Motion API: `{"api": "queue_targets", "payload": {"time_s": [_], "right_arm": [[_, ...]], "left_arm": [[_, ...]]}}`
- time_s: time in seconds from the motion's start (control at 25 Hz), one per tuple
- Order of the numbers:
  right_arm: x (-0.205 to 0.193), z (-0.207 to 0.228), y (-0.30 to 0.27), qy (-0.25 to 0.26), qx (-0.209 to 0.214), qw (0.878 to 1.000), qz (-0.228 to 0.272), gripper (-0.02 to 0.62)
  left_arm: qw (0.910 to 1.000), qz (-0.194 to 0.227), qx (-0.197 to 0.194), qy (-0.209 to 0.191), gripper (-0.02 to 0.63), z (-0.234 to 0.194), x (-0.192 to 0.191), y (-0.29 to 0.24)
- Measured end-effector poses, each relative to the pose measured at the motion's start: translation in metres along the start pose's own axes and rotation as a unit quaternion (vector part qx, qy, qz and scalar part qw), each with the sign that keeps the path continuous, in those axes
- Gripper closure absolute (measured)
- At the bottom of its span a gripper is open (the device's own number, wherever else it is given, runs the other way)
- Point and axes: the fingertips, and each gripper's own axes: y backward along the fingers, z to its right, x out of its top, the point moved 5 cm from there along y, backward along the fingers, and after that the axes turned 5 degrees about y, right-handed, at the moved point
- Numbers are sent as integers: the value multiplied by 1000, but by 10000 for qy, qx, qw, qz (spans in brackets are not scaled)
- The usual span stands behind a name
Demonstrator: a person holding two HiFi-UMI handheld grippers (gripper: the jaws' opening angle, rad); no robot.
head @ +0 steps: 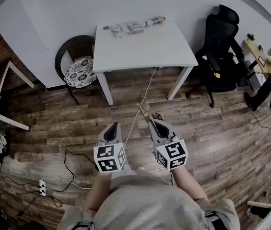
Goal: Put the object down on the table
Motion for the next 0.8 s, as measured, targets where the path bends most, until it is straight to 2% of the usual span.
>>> {"api": "queue_targets", "payload": {"time_s": [0.24,0.8], "right_arm": [[-10,-12,61,-303,-14,9995,66,588],[-13,-17,94,-162,105,9997,143,588]], "left_arm": [[9995,140,-158,-225,595,46,-13,47],[9996,193,-59,-197,595,63,-32,75]]}}
